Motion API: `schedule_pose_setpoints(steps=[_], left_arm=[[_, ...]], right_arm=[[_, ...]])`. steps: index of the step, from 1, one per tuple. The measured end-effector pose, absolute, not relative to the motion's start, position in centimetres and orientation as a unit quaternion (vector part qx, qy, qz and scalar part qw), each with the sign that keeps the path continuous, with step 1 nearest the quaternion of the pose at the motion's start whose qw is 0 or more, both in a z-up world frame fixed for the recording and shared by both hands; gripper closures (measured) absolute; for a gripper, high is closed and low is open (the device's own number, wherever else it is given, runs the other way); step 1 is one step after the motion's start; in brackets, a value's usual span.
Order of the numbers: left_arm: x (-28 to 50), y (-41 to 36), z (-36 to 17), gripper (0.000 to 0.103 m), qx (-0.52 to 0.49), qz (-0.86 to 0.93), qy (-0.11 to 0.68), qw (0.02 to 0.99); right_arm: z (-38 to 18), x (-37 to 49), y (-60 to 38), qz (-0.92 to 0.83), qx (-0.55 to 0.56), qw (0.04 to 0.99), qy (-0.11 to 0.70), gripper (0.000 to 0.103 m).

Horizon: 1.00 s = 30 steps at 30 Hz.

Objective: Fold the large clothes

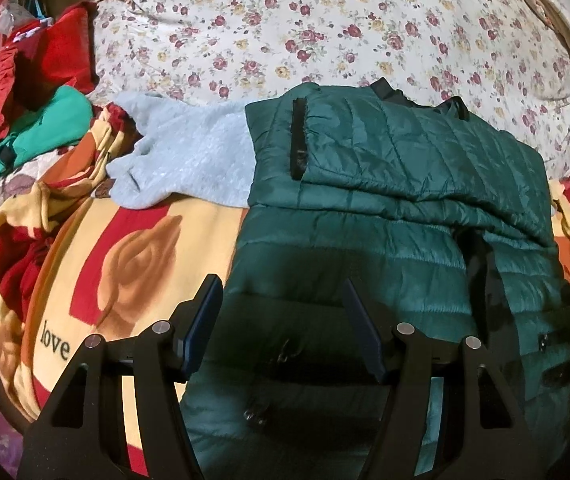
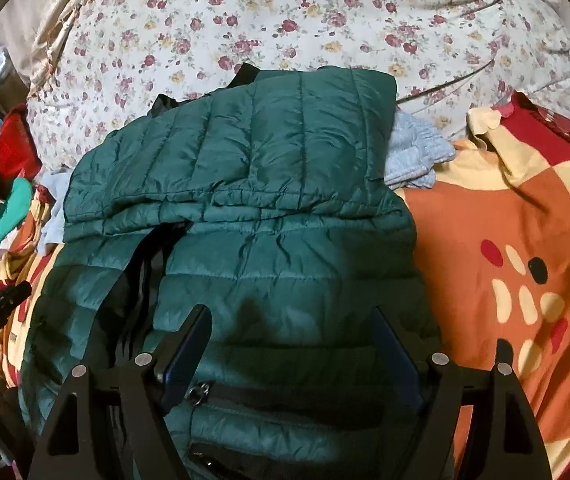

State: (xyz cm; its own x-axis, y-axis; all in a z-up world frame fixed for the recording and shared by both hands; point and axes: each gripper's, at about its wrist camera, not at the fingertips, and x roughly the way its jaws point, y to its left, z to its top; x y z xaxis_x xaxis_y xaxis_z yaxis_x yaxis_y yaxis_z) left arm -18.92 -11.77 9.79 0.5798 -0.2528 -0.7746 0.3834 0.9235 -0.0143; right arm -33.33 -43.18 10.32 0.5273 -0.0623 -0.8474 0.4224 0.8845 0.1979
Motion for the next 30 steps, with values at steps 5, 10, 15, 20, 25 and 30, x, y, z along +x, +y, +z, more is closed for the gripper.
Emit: schedule_pose_setpoints(steps=[5,10,15,20,25,30], left_arm=[[-19.5,-11.2,9.7,0.04,0.078,-0.179,0.421,0.886],[-20.7,-10.5,9.6,0.04,0.082,-0.178,0.42,0.886],[-21.4,-10.0,9.5,0.04,0.079,-0.179,0.424,0.884],[-21.8,-9.7,9.4,0.04,0.078,-0.181,0.429,0.882],[-22.1,-9.2,9.1,0.04,0.078,-0.186,0.434,0.878],[-22.4,-8.5,8.6,0.04,0.081,-0.191,0.445,0.871]], right_arm=[[10.4,-33.6,-42.4,-0.139,0.193,0.853,0.464,0.024],[10.5,-33.8,-41.6,-0.136,0.193,0.855,0.463,0.024],[10.7,-34.1,-40.7,-0.131,0.19,0.855,0.464,0.024],[10.6,-34.6,-40.2,-0.131,0.187,0.854,0.467,0.024],[10.7,-35.0,-40.0,-0.132,0.181,0.853,0.472,0.024],[11.0,-36.2,-39.8,-0.124,0.181,0.856,0.469,0.024]])
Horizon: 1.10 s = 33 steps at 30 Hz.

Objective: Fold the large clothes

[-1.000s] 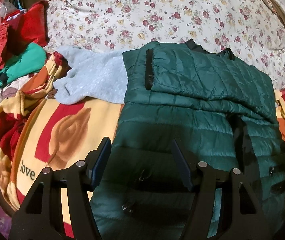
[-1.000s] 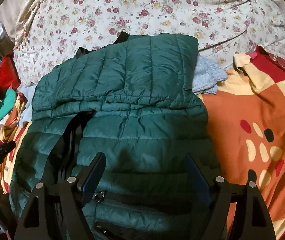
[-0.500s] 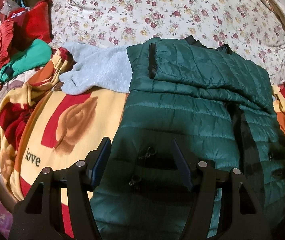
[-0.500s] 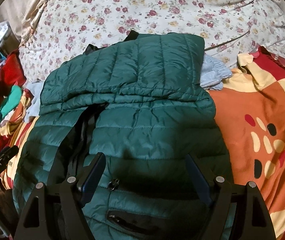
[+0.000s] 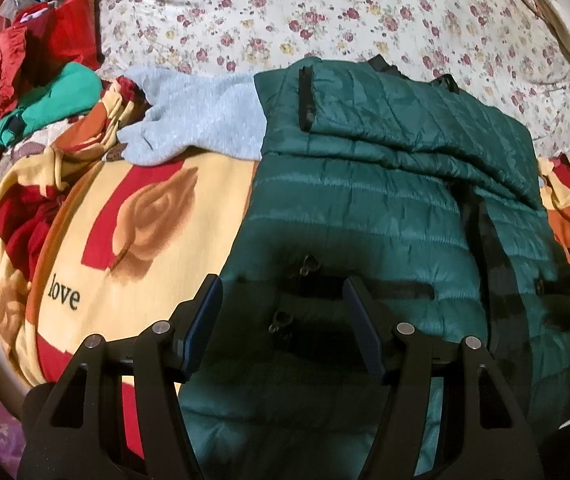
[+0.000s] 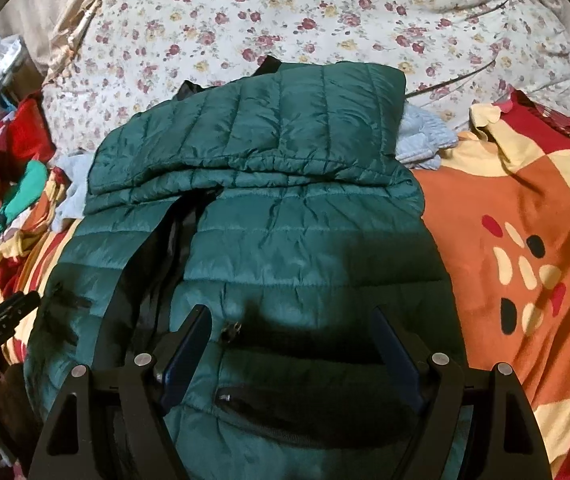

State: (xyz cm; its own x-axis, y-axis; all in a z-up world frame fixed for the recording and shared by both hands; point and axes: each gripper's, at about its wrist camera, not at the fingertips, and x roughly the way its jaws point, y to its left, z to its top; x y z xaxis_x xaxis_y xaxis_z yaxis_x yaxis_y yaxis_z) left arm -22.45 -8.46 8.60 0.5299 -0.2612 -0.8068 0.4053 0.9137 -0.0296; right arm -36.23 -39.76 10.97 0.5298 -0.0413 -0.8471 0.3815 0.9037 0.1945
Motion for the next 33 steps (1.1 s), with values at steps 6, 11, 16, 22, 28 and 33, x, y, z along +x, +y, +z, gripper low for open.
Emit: schedule_pose_setpoints(steps=[6,11,16,22,28,33], left_arm=[[-23.5,-7.0,8.1,0.04,0.092,-0.183,0.452,0.868],[-24.3,-6.0,7.6,0.04,0.091,-0.181,0.459,0.865],[-24.9,-5.3,7.5,0.04,0.095,-0.18,0.463,0.863],[-25.1,-4.4,7.1,0.04,0.089,-0.175,0.472,0.86],[-25.3,-4.1,6.8,0.04,0.09,-0.173,0.478,0.857],[-25.2,-3.7,6.5,0.04,0.089,-0.172,0.483,0.854]], right_arm=[[11.0,-37.3,-38.4,-0.087,0.147,0.858,0.484,0.02],[11.2,-38.4,-37.8,-0.08,0.136,0.859,0.486,0.02],[11.1,-39.5,-37.9,-0.081,0.141,0.856,0.49,0.02],[10.8,-40.3,-38.4,-0.081,0.143,0.847,0.506,0.02],[10.7,-40.7,-38.8,-0.08,0.146,0.84,0.516,0.02],[10.6,-40.9,-39.0,-0.078,0.142,0.835,0.526,0.02]])
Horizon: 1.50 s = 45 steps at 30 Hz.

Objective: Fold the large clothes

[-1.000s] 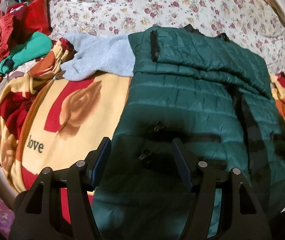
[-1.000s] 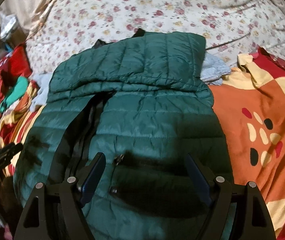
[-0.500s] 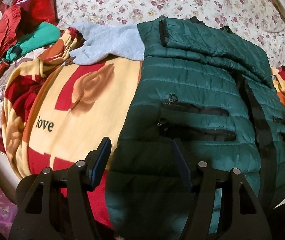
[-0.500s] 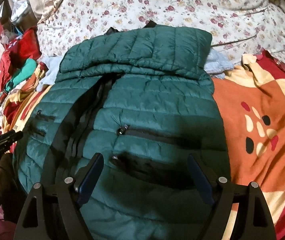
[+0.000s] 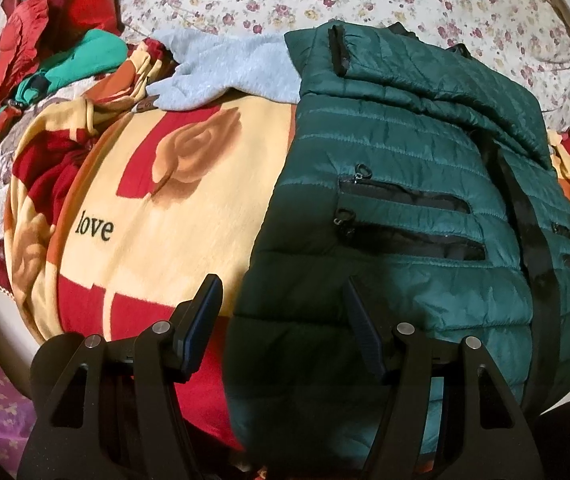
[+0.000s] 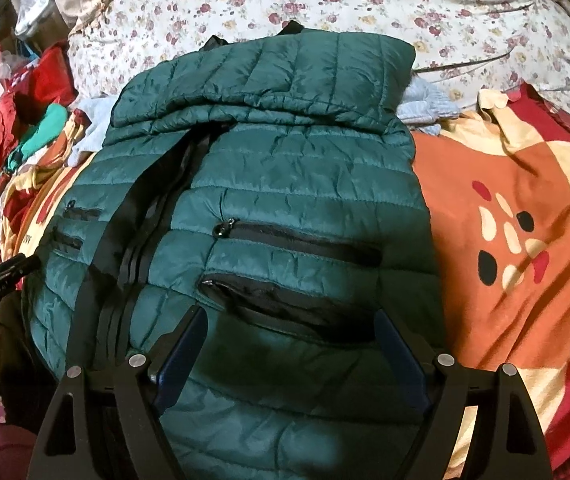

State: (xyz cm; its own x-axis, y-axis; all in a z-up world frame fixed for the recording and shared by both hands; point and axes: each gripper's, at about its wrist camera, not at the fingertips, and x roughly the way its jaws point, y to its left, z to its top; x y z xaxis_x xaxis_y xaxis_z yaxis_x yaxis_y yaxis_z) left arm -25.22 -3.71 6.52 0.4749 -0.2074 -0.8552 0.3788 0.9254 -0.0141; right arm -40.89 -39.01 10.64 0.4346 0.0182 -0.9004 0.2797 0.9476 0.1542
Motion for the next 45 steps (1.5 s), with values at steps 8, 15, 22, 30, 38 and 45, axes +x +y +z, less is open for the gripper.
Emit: schedule_pose_setpoints(steps=[8,15,22,30,38,45], left_arm=[[-24.9,-2.7,6.2,0.04,0.06,-0.19,0.509,0.837],[-24.1,0.3,6.0,0.034,-0.002,-0.206,0.544,0.813],[-24.0,1.1,4.4,0.03,-0.021,-0.215,0.57,0.793],[-25.0,0.0,3.5,0.025,-0.024,-0.242,0.59,0.77],[-25.8,-0.9,4.2,0.03,-0.011,-0.259,0.587,0.767],[-25.9,-1.5,4.3,0.04,0.004,-0.259,0.582,0.771]], right_arm=[[10.3,-41.6,-39.9,-0.076,0.172,0.816,0.547,0.02],[10.8,-43.4,-43.0,-0.087,0.208,0.791,0.569,0.02],[9.1,-45.7,-45.3,-0.101,0.234,0.751,0.608,0.02],[6.8,-47.9,-44.3,-0.03,0.317,0.732,0.603,0.02],[8.3,-47.9,-42.5,0.024,0.334,0.755,0.563,0.036],[8.0,-45.7,-40.6,0.044,0.295,0.765,0.571,0.04]])
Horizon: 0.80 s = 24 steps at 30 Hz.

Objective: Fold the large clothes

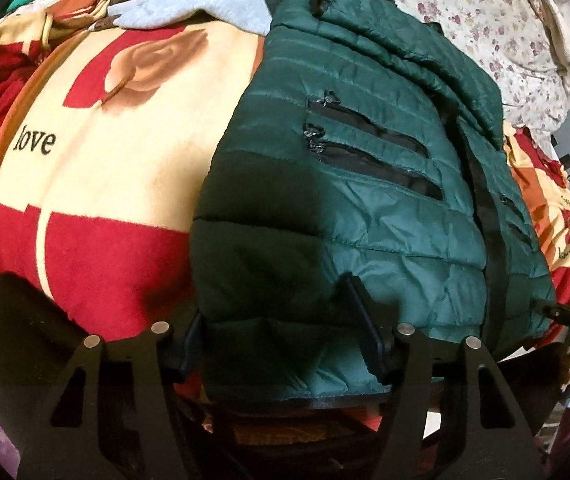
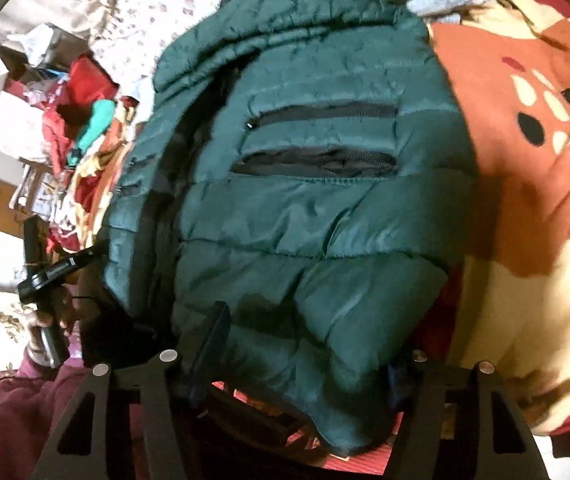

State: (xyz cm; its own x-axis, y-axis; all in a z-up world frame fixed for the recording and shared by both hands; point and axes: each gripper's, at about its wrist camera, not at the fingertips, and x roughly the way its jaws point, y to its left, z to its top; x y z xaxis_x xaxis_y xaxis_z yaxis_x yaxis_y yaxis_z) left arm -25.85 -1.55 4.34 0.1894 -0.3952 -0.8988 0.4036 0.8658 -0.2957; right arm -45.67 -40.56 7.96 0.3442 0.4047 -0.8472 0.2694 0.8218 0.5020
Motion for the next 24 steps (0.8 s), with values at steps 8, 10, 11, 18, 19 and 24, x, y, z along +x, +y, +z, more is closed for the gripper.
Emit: schedule_pose_setpoints(steps=[8,10,11,18,19,24], left_arm=[[-25.9,-1.4,5.9,0.077,0.009,-0.252,0.572,0.781],[-25.8,-1.1,6.9,0.084,-0.001,-0.258,0.561,0.786],[-25.8,-1.0,7.3,0.086,-0.006,-0.26,0.557,0.789],[-26.1,-2.0,7.0,0.087,0.039,-0.245,0.554,0.794],[-26.0,-2.0,6.8,0.086,0.039,-0.241,0.557,0.793],[-25.9,-2.1,5.6,0.064,0.042,-0.232,0.572,0.786]], right_arm=[[10.8,-45.7,-40.8,0.049,0.254,0.797,0.546,0.077],[11.8,-45.7,-41.3,0.056,0.256,0.807,0.528,0.079],[12.1,-45.6,-41.3,0.058,0.254,0.811,0.523,0.08],[10.7,-44.2,-40.9,0.076,0.251,0.8,0.539,0.08],[10.6,-44.2,-40.8,0.075,0.252,0.798,0.542,0.08],[9.6,-44.5,-41.3,0.073,0.275,0.789,0.544,0.075]])
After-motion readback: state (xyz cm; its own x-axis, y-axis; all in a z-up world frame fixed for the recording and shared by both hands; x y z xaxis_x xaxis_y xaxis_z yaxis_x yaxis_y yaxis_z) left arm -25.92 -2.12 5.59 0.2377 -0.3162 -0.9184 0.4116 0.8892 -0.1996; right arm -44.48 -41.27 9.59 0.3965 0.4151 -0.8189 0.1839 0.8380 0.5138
